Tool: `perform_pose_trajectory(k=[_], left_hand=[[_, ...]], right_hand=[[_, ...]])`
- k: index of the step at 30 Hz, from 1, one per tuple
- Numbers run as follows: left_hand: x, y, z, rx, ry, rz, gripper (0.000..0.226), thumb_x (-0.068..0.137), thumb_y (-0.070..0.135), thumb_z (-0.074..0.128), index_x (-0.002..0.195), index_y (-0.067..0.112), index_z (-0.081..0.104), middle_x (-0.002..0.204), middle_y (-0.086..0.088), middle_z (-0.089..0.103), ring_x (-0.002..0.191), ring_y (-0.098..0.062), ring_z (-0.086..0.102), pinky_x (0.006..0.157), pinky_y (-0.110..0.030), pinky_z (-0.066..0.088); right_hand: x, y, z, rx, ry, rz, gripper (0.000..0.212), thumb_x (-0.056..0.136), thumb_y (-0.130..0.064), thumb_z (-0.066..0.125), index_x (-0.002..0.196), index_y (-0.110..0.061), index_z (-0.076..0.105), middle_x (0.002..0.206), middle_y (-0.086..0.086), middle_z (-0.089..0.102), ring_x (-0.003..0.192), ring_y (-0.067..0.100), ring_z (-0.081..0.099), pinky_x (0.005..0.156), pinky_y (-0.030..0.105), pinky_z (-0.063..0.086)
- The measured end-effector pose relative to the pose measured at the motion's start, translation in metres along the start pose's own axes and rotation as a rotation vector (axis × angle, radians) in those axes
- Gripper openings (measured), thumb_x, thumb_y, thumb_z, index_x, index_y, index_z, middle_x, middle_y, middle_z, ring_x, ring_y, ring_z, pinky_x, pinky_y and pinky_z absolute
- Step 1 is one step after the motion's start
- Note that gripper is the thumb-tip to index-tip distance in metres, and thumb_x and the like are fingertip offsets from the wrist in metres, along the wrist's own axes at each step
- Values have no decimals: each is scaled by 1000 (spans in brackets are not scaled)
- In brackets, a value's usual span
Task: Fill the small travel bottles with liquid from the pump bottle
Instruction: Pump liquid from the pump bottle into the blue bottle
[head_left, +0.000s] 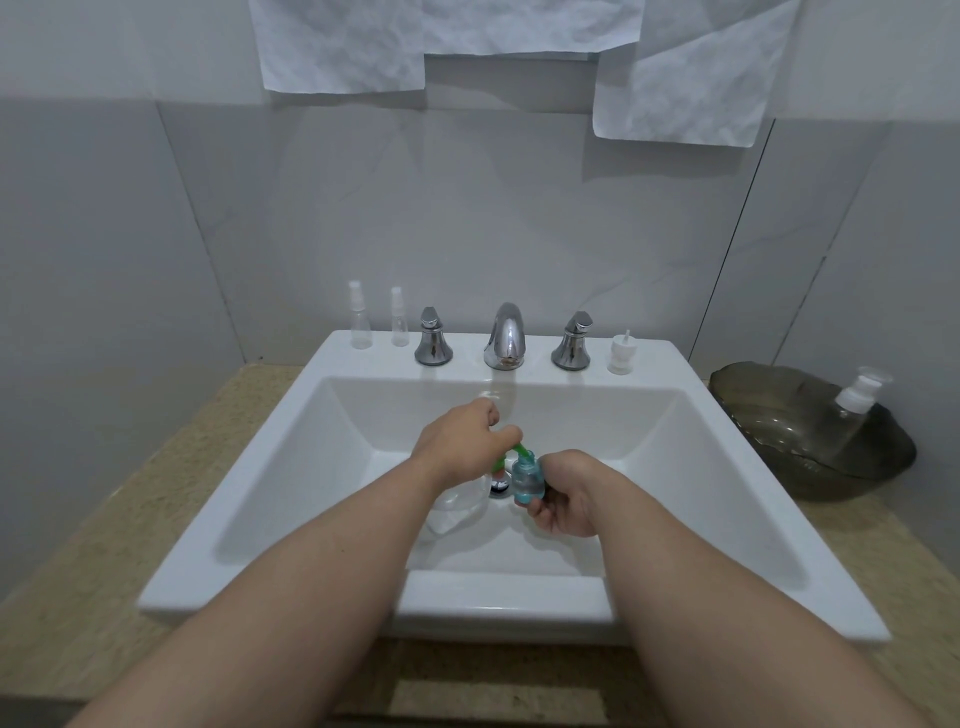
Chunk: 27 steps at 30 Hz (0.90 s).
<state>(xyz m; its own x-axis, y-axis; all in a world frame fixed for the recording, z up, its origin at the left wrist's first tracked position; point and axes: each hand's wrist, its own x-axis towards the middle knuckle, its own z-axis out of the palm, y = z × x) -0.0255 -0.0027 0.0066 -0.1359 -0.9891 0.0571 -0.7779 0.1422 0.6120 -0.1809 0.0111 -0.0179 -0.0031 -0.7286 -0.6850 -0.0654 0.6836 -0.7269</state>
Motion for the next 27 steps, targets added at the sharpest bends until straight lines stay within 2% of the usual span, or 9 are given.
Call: perform_pose_trajectory(k=[14, 18, 23, 27], left_hand=[[0, 0, 0, 14, 4, 3, 30, 88, 42, 61, 78, 27, 37, 74, 8, 49, 67, -18, 44, 62, -35, 35], [-2, -1, -1, 16, 16, 0, 33, 89, 49, 58, 79, 25, 39, 78, 7, 50, 71, -19, 46, 65, -36, 37], [-6, 0, -4, 13, 15, -6, 49, 93, 68, 52, 78, 22, 43, 77, 6, 53, 71, -18, 50, 67, -37, 38], [-6, 1, -5, 13, 12, -4, 53, 93, 71, 51, 77, 22, 42, 76, 7, 51, 70, -17, 48, 66, -37, 36]], right_hand=[[3, 2, 1, -36, -5, 18, 37, 96, -3, 30, 85, -10, 64, 69, 10, 60, 43, 13, 43, 41, 19, 31], [1, 1, 0, -25, -4, 13, 38, 97, -4, 29, 88, -10, 65, 73, 10, 61, 41, 13, 43, 41, 19, 32], [0, 0, 0, 7, 5, -5, 37, 96, -3, 29, 86, -11, 64, 72, 11, 61, 41, 13, 41, 43, 20, 31], [0, 0, -1, 12, 13, -3, 37, 95, -3, 28, 87, -10, 64, 70, 10, 61, 41, 13, 42, 43, 20, 31]])
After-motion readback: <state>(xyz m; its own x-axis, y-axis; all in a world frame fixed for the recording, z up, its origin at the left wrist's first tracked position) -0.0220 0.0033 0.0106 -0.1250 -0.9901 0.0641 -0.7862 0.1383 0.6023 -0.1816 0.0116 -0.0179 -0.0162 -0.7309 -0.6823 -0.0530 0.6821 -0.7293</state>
